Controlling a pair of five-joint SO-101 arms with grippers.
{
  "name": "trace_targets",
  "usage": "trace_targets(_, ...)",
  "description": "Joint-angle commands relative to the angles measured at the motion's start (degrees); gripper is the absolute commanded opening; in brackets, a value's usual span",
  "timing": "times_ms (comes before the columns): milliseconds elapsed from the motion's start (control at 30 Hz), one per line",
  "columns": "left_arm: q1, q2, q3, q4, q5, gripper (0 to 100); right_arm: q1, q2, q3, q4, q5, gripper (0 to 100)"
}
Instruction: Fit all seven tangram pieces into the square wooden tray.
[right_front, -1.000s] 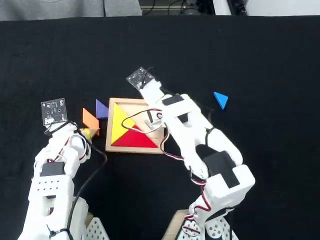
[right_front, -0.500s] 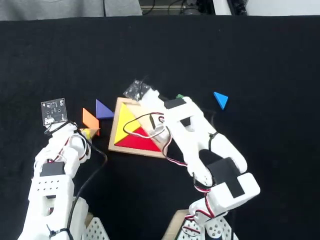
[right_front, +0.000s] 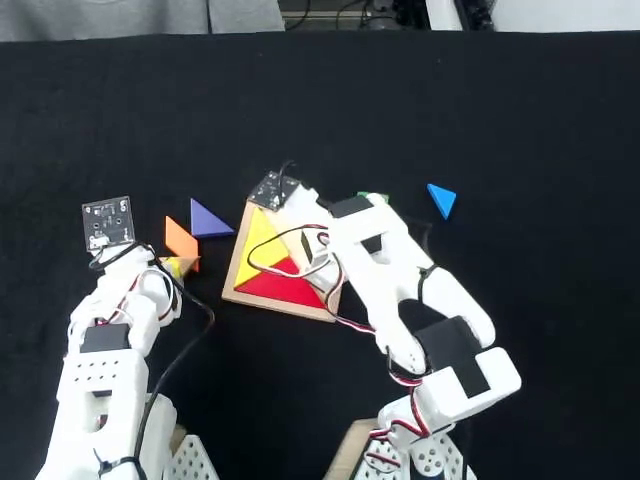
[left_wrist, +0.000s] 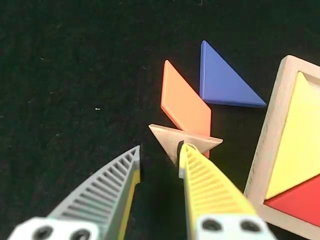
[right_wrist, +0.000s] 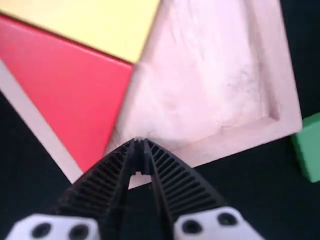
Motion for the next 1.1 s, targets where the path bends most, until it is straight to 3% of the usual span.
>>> trace_targets(0,0.0,0.4,-3.1,-3.0,0.4,14,1.5,-7.0,-1.0,0.7,-1.6,1.1)
trace_targets(133,0.7,0.6,-9.7,1.3,-3.0,14,6.5,-13.6,4.8,-8.8,-8.1,1.1)
trace_targets(267,5.6,0.6,-17.7,9.1,-1.2,14,8.5,-17.0,13.1,-21.5,-10.7,1.1)
trace_targets(433,11.6,0.6,-20.1,10.6,-0.4,14,8.7,-17.0,13.8,-22.8,-10.9,1.1)
trace_targets(667,14.6,2.5,-20.9,10.5,-0.6,14,8.8,-15.8,14.7,-25.6,-10.6,1.1)
trace_targets(867,12.4,21.9,-29.9,13.2,-0.8,13,8.9,-14.5,15.3,-27.2,-10.6,1.1)
trace_targets(967,12.4,31.8,-37.6,18.8,-3.7,3,8.9,-14.0,15.4,-27.4,-10.7,1.1)
trace_targets(1067,12.2,37.9,-44.2,22.9,-4.0,5,8.9,-13.1,15.5,-28.8,-10.5,1.1)
